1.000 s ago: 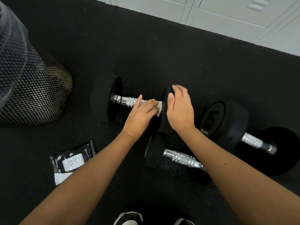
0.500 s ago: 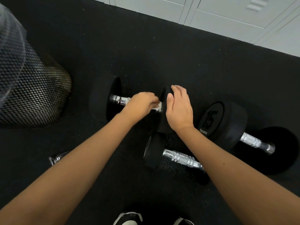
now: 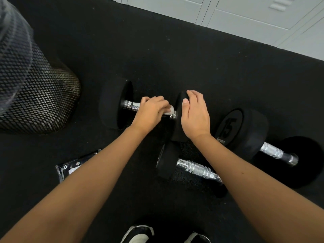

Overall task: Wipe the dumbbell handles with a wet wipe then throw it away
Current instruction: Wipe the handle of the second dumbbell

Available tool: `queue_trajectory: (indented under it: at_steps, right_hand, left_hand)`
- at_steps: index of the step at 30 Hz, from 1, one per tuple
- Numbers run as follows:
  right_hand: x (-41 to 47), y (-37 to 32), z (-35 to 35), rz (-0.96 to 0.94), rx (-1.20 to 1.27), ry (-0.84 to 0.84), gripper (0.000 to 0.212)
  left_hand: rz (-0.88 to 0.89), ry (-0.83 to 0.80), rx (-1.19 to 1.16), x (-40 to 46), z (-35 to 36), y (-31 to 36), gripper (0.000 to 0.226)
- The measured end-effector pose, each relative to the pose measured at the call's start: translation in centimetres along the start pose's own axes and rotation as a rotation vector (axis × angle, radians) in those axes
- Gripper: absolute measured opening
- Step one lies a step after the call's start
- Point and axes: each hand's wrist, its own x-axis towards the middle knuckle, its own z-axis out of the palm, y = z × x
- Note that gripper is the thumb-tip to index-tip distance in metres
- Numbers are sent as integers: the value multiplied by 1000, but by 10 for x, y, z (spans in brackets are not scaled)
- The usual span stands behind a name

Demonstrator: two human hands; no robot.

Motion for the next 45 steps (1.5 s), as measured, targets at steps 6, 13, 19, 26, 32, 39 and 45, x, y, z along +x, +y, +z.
queue_trajectory:
  at_steps: [6,13,19,26,32,39,45]
  right_hand:
    - [0,0,0,1,-2,-3,44]
    - [0,0,0,9,8,-5,44]
    - [0,1,0,3,2,-3,44]
    - [0,1,1,-4,7,3,44]
    - [0,1,2,-6,15,12,46]
    - [0,1,1,4,13,-2,43]
    - [0,1,2,4,8,4,43]
  left_hand:
    - [116,58,85,-20,2,-11,32]
    - [-99,-106,-131,8,1,4,10]
    - [-343,-540,-216,51,-19,4,18]
    - [-416,-797,-162,74,-26,3,22]
    - [-334,-392,-189,36,-11,11,9]
    - [92,181,149,-27,24,9,13]
    - [44,312,88,-43,22,22,6]
